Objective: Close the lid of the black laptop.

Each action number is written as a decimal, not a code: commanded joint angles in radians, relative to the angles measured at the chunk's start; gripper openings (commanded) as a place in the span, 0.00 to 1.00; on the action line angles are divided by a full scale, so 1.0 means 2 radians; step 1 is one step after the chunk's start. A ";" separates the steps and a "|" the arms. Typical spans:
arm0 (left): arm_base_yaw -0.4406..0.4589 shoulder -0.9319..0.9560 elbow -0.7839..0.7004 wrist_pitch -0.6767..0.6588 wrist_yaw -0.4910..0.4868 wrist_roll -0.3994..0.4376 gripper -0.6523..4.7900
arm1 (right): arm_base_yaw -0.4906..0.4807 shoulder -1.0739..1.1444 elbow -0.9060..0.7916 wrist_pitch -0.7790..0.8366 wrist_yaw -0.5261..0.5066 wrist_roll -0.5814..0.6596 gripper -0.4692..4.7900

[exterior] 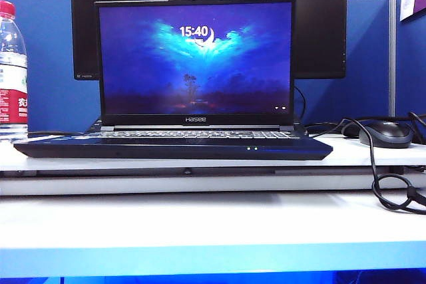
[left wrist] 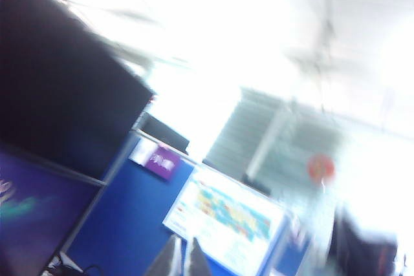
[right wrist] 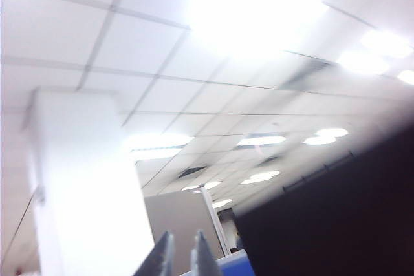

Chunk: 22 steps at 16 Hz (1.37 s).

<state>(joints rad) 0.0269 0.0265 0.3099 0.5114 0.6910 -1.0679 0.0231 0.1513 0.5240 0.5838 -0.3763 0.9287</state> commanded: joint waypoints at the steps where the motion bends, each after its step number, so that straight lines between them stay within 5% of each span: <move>1: 0.000 0.035 0.084 -0.067 0.064 0.072 0.17 | -0.001 0.073 0.111 -0.028 -0.043 -0.061 0.19; 4: -0.003 0.105 0.157 -0.107 0.131 0.131 0.17 | -0.002 0.178 0.234 -0.102 -0.109 -0.126 0.18; 7: -0.005 0.215 0.203 -0.108 0.208 0.142 0.18 | -0.002 0.322 0.374 -0.192 -0.174 -0.173 0.12; 9: -0.006 0.268 0.206 -0.113 0.234 0.151 0.25 | -0.002 0.395 0.438 -0.225 -0.180 -0.216 0.09; 14: -0.057 0.399 0.206 -0.219 0.253 0.247 0.25 | -0.002 0.579 0.548 -0.308 -0.146 -0.298 0.09; 19: -0.216 0.556 0.206 -0.336 0.087 0.402 0.25 | -0.001 0.653 0.555 -0.350 -0.089 -0.380 0.09; 22: -0.331 0.599 0.206 -0.345 -0.167 0.416 0.25 | -0.001 0.669 0.555 -0.373 -0.078 -0.403 0.09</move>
<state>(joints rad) -0.5945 1.2198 0.7197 -0.1955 0.5068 -0.2390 0.0189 1.4853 1.6272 -0.1535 -0.5354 0.1295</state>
